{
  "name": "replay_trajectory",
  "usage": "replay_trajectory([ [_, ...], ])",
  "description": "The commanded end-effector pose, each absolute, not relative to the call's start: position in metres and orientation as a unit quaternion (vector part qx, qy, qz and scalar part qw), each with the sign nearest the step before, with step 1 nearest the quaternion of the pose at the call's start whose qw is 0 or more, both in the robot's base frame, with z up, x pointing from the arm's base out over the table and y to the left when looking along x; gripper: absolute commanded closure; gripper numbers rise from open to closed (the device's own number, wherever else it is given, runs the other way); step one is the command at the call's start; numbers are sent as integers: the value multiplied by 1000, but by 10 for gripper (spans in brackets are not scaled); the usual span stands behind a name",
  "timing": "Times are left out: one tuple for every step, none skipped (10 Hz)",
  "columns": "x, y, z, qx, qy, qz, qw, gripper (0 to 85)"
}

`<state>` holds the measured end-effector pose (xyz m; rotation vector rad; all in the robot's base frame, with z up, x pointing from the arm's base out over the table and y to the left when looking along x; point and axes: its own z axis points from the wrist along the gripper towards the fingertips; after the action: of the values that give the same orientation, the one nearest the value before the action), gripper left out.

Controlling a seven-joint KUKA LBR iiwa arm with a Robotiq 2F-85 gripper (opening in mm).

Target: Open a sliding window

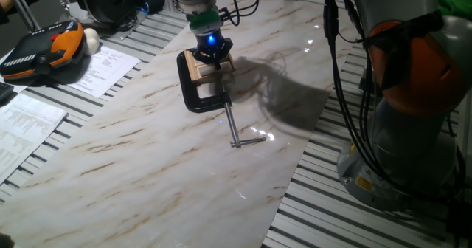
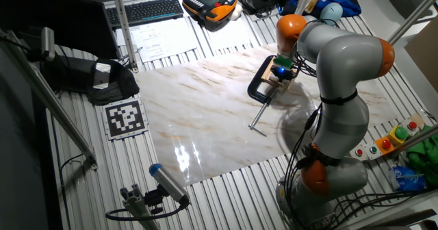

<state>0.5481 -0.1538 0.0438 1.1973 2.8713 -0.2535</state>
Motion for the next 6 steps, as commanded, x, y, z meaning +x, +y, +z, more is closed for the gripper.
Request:
replay_trajectory([
  [548, -153, 44, 384, 920, -81, 10, 850],
  [548, -153, 44, 384, 920, -81, 10, 850],
  [548, -153, 44, 384, 920, -81, 10, 850],
  [548, -152, 44, 384, 920, -81, 10, 850],
  [548, -152, 43, 384, 920, -81, 10, 850],
  [548, -152, 43, 384, 920, -81, 10, 850],
])
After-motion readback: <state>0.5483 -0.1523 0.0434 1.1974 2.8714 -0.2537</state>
